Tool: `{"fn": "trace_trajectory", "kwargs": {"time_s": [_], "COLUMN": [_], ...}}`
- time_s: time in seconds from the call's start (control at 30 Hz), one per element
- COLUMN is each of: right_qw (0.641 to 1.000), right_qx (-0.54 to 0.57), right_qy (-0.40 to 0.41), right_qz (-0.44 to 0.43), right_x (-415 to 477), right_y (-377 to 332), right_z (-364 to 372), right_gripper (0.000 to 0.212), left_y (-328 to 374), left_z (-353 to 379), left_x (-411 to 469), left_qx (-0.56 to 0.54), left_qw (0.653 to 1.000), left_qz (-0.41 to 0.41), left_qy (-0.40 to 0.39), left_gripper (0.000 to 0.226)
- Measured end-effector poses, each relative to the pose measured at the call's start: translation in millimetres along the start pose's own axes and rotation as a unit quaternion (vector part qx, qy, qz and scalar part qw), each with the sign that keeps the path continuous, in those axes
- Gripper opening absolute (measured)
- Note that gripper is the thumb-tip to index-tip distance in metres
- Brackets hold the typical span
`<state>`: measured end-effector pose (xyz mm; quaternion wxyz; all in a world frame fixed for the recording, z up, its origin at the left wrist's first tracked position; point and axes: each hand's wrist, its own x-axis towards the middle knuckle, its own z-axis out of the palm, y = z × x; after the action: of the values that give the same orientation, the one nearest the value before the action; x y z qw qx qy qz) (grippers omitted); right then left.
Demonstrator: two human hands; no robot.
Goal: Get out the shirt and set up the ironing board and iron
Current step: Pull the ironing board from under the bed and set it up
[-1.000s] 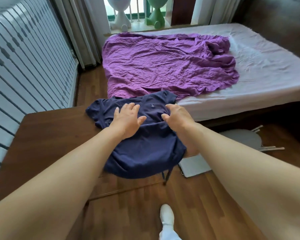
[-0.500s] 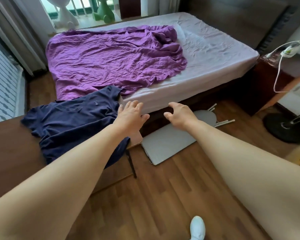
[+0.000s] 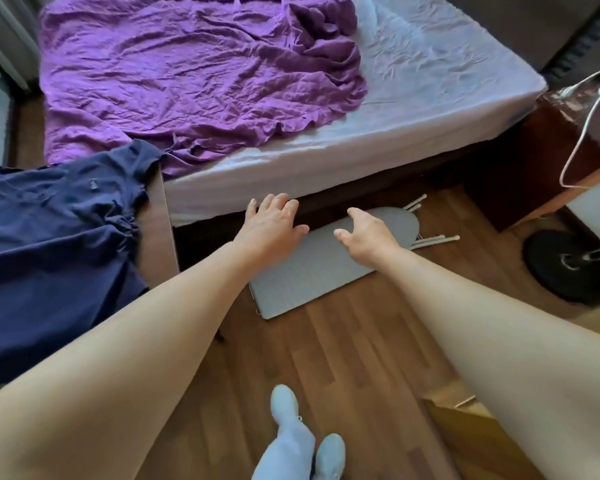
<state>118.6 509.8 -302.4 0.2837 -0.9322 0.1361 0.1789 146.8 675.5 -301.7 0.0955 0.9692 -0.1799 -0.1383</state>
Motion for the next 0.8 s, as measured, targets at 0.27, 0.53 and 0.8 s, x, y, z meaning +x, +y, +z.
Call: {"fn": "trace_trajectory", "kwargs": {"time_s": [0.27,0.53,0.8], "right_qw": [1.0,0.998,0.995], "right_qx": [-0.01,-0.001,0.013], "right_qy": [-0.022,-0.06,-0.096], "right_qz": [-0.015,0.002,0.023], "right_x": [115,275,416], "right_y": [26,133,282], "right_z": [25,146,320], "right_gripper": [0.055,0.055,0.06], "left_y": [-19,-46,-84], "left_z": [57,235,465], "left_x": [97,218,305], "left_qx": [0.025,0.028,0.049], "left_qw": [0.999,0.998,0.996], "left_qz": [-0.018,-0.039,-0.062], "left_qy": [-0.015,-0.034,-0.049], "left_gripper": [0.054,0.049,0.052]}}
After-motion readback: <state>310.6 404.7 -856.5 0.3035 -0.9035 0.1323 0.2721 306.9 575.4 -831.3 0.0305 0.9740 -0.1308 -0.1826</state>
